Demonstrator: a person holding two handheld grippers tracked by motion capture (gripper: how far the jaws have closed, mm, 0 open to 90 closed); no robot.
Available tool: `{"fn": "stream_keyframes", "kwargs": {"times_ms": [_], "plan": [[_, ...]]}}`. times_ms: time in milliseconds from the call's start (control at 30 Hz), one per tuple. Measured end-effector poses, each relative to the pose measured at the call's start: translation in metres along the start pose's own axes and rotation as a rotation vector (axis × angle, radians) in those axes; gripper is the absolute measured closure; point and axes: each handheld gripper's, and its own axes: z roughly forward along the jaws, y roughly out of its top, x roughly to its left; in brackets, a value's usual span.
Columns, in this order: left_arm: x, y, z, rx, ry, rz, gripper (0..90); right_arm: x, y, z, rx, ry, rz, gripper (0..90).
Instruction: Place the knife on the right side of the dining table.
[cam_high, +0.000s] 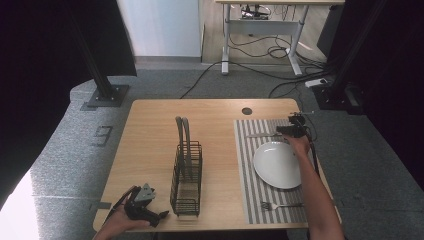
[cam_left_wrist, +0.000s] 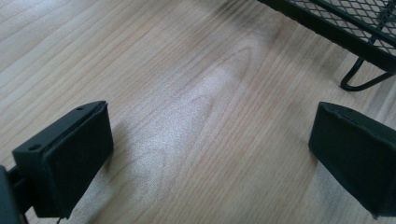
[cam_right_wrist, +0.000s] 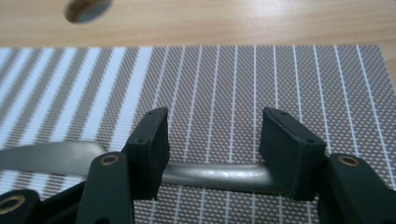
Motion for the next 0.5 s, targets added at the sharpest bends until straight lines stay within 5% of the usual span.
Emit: {"fn": "stream_keyframes", "kwargs": {"times_ms": [500], "plan": [[0.0,0.0,0.0,-0.001,0.001,-0.002,0.0,0.031,-0.005,-0.05,-0.095,0.154,-0.067,42.3]]}}
